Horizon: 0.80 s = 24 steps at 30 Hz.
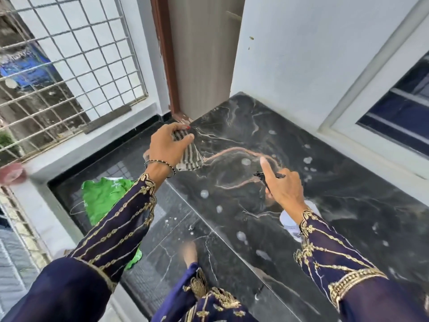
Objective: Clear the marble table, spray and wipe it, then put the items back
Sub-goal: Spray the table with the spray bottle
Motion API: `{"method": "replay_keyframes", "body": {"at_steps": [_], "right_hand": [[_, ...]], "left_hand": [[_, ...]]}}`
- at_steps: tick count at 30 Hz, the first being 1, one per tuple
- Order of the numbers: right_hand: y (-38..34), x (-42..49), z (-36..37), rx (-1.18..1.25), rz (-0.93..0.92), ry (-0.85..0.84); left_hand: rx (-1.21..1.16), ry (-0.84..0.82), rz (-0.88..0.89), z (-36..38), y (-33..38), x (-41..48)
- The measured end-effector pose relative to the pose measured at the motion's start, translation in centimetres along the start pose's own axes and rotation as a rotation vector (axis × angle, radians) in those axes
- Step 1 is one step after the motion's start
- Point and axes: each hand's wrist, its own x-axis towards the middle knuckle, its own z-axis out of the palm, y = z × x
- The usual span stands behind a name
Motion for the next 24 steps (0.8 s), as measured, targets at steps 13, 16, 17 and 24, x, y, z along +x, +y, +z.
{"method": "replay_keyframes", "body": {"at_steps": [13,16,17,24], "right_hand": [[6.2,3.8,-4.1,-0.103,0.244,0.195],[6.6,6.8,-4.8,0.014,0.303,0.153],[6.7,7.6,-5.0,0.067,0.305,0.138],[7.2,14.8,-5.8,-0.055,0.372,0.306]], "left_hand": [[0.010,-0.185,0.072,8.7,2.6,1.2],[-0.002,-0.236,0.090,11.0,3.4,3.1],[-0.004,-0.246,0.091,11.7,3.6,3.6],[-0.032,-0.306,0.113,16.0,4.9,7.2]]}}
